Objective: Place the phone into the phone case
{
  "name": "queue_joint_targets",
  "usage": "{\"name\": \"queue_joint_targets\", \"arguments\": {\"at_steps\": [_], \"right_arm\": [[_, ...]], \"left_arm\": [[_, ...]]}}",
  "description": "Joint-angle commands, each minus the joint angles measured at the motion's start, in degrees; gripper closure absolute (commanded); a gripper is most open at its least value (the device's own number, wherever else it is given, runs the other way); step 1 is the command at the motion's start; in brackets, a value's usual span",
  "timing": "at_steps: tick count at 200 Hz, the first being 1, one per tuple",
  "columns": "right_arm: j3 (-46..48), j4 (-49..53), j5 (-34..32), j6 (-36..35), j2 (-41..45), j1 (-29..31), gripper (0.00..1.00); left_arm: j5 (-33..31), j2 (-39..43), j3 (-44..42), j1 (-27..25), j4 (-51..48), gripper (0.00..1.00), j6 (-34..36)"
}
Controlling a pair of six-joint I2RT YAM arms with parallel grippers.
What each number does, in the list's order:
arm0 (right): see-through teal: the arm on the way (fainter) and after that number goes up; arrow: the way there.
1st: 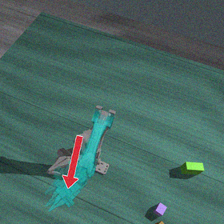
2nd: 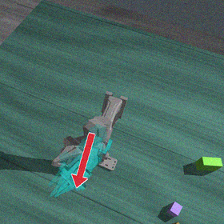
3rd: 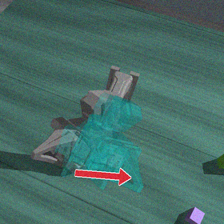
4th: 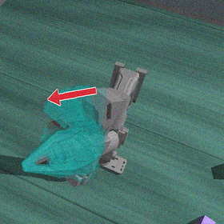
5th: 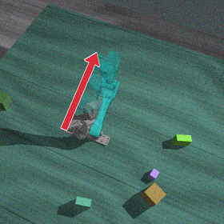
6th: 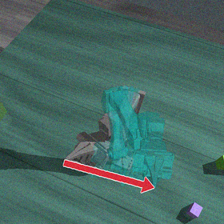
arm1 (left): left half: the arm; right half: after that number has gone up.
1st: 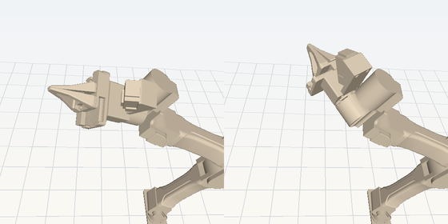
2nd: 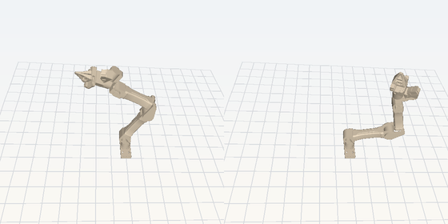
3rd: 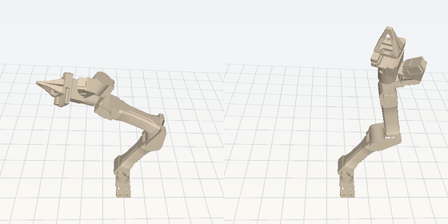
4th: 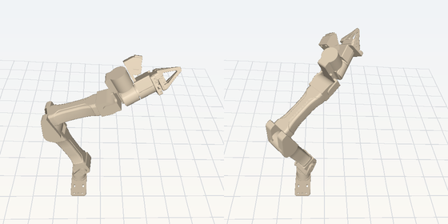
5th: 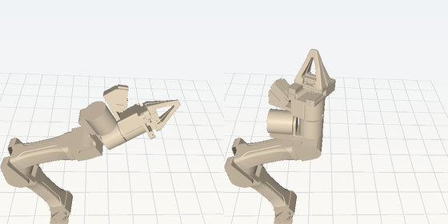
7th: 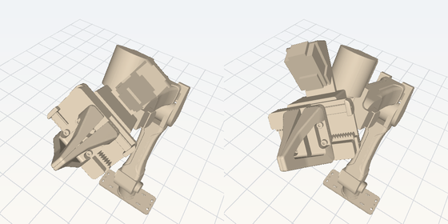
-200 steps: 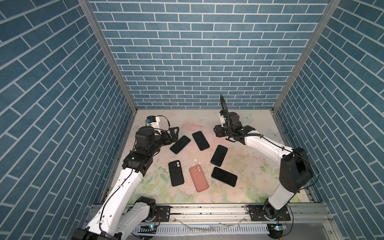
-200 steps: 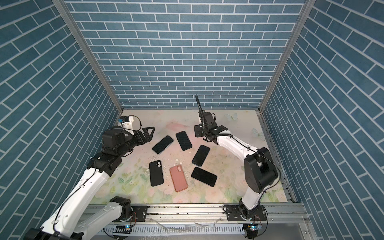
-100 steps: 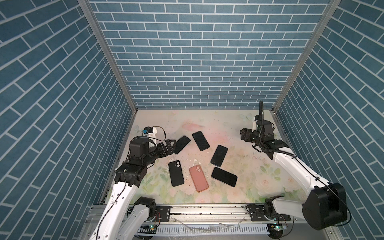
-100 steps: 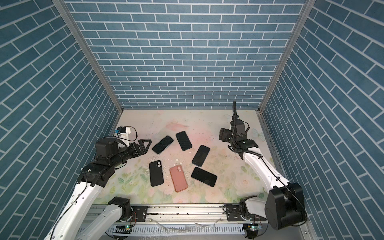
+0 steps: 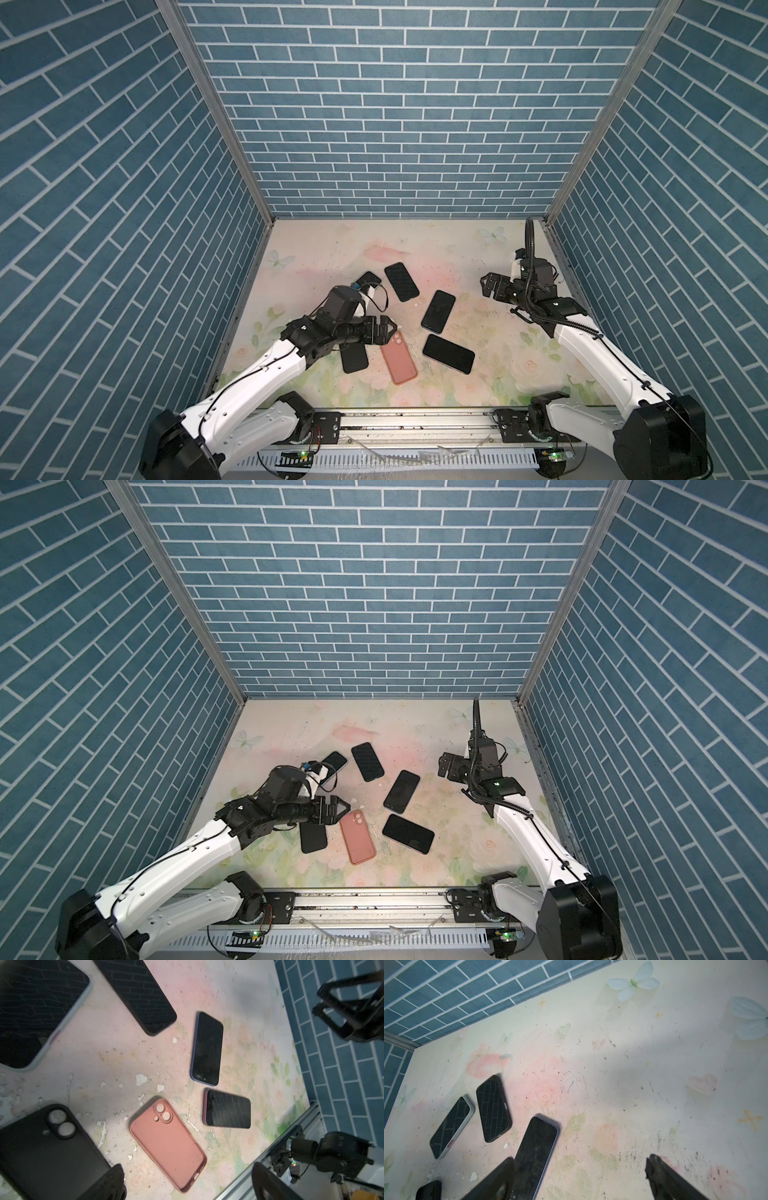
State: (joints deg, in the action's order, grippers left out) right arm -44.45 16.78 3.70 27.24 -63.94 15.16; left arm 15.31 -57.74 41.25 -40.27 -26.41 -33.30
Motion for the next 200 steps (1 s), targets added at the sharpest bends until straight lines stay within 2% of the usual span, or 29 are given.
{"name": "queue_joint_targets", "arguments": {"at_steps": [1, 26, 42, 49, 74, 78, 84, 105, 133, 147, 172, 200], "right_arm": [[0.09, 2.16, 3.19, 2.49, -1.41, -1.67, 0.02], [-1.69, 5.68, 6.54, 3.95, -3.49, -3.09, 0.03], [-2.05, 7.47, 10.74, 4.88, -4.15, -3.12, 0.11], [-2.05, 8.98, 11.45, 6.39, -4.3, -3.08, 0.12], [-0.43, 11.75, 15.83, 8.49, -2.65, -2.71, 0.11], [-0.01, 12.09, 16.13, 8.52, -2.05, -2.49, 0.09], [0.39, 13.04, 15.62, 8.57, -1.18, -2.06, 0.05], [0.5, 18.32, 12.88, 7.3, 1.43, -0.33, 0.05], [0.7, 22.85, 12.54, 9.22, 3.85, 1.73, 0.05], [2.1, 23.91, 10.49, 12.01, 4.51, 3.49, 0.06], [6.0, 21.5, 7.87, 18.34, 6.14, 8.1, 0.07], [10.36, 17.15, 7.83, 25.04, 5.59, 13.2, 0.08]], "left_arm": [[-5.92, -2.0, 0.65, -3.25, 1.66, 0.03, -1.43], [-3.5, -5.04, 1.78, -3.66, 2.36, 0.04, -7.41], [-1.6, -6.55, 3.64, -3.75, 1.41, 0.04, -11.42], [-0.91, -7.01, 4.32, -3.85, 1.07, 0.04, -12.95], [1.86, -9.05, 6.88, -3.85, -1.17, 0.04, -13.33], [2.46, -9.35, 7.19, -3.96, -1.41, 0.04, -12.76], [3.37, -10.06, 7.73, -3.94, -1.74, 0.05, -12.03], [6.41, -12.35, 8.06, -4.29, -0.22, 0.07, -8.29], [10.43, -16.39, 10.2, -4.46, 2.21, 0.09, -7.85], [13.78, -18.8, 11.3, -4.89, 5.24, 0.1, -6.77], [15.5, -23.63, 13.51, -4.9, 4.91, 0.11, -3.96], [17.15, -27.77, 12.37, -5.06, 8.87, 0.14, -5.72]]}}
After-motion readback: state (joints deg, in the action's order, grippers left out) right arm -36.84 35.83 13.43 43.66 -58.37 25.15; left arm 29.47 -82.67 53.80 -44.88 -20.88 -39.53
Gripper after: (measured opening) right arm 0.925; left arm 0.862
